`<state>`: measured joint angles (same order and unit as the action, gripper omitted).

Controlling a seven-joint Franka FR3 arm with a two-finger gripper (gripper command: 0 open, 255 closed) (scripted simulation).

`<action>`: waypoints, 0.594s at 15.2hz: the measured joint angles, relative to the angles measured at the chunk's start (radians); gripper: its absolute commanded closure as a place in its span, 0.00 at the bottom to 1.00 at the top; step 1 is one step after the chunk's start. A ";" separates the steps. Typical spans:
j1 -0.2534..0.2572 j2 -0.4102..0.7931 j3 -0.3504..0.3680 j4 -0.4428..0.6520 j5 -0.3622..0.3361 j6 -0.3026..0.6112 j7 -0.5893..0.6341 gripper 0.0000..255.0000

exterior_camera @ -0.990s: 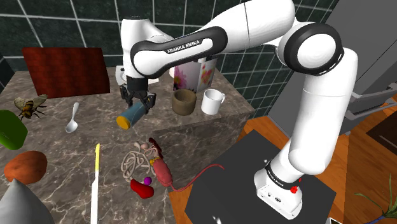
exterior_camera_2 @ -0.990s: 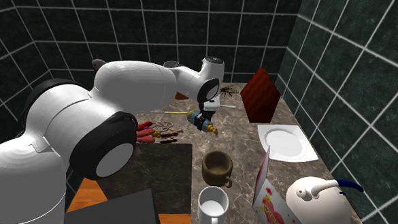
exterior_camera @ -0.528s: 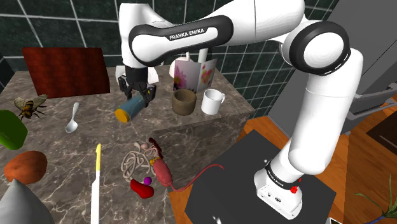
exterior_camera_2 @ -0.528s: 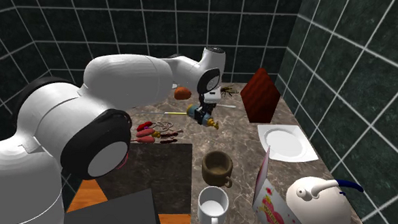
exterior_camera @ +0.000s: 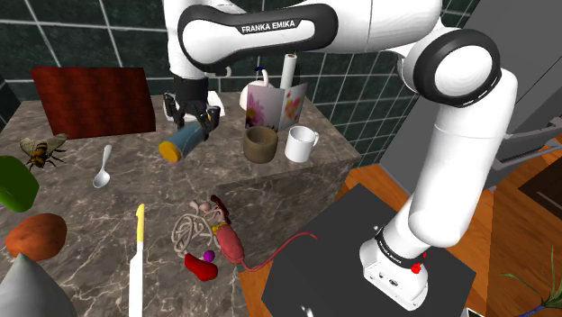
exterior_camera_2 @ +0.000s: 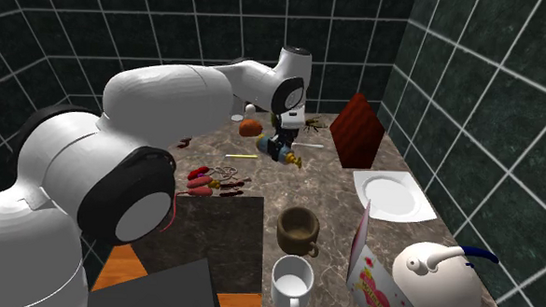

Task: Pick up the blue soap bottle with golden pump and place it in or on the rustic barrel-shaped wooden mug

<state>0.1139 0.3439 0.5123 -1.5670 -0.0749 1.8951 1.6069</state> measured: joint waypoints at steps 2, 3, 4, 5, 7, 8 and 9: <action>-0.001 -0.010 0.002 0.015 0.005 -0.024 0.000 1.00; 0.000 -0.011 0.003 0.028 0.005 -0.037 0.000 1.00; 0.002 -0.009 0.003 0.045 0.004 -0.052 0.001 1.00; 0.002 -0.009 0.003 0.052 0.005 -0.060 0.001 1.00; -0.025 -0.044 0.000 0.020 0.023 -0.061 -0.029 1.00; -0.043 -0.075 -0.001 -0.019 0.039 -0.051 -0.046 1.00; -0.064 -0.092 -0.007 -0.045 0.050 -0.042 -0.074 1.00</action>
<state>0.0500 0.2515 0.5051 -1.6115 -0.0253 1.8529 1.5330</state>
